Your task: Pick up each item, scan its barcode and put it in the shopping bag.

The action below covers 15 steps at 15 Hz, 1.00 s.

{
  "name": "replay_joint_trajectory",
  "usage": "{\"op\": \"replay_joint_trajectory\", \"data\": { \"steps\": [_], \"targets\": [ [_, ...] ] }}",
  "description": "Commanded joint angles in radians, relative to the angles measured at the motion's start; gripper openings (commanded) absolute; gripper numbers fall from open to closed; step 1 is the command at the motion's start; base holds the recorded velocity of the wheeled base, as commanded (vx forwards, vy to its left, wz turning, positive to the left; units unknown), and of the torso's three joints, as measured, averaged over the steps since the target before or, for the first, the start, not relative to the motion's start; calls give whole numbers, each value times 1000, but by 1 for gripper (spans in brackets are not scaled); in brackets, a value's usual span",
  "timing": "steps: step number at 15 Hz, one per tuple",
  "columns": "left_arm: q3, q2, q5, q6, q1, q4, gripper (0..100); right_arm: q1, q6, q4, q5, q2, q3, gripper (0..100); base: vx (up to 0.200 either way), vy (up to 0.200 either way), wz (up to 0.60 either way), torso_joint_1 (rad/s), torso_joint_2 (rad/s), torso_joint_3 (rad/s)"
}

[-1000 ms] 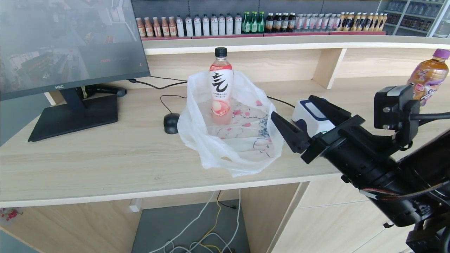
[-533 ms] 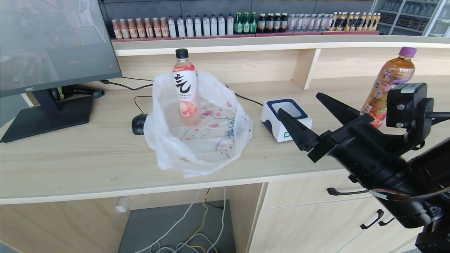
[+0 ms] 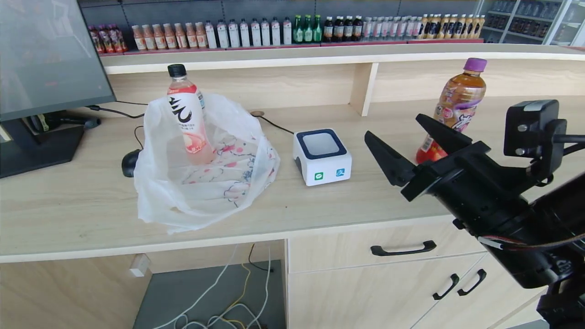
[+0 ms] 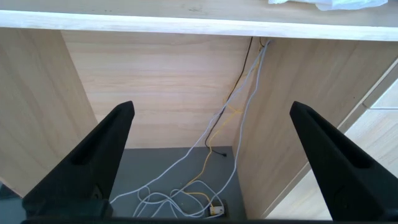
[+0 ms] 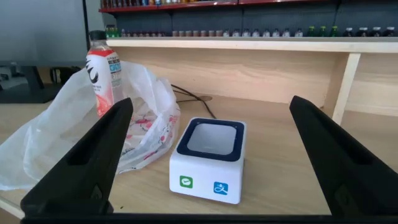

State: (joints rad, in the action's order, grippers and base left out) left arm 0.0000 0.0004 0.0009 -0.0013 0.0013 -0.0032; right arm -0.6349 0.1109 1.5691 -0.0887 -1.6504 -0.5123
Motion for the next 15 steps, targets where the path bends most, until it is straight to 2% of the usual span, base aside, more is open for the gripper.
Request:
{"op": "replay_joint_trajectory", "data": {
  "steps": [1,10,12,15],
  "targets": [
    [0,0,1,0,0,0,100,0,1,2,0,-5,0,100,0,-200,0,2,-2,2],
    [0,0,1,4,-1,0,100,0,3,2,-6,4,8,100,0,-200,0,3,4,2],
    [0,0,1,4,0,0,100,1,4,-15,-74,1,-3,100,0,0,0,0,0,0],
    [0,0,1,4,0,0,100,32,0,-241,-91,26,-107,100,0,0,0,0,0,0]
  ]
}}
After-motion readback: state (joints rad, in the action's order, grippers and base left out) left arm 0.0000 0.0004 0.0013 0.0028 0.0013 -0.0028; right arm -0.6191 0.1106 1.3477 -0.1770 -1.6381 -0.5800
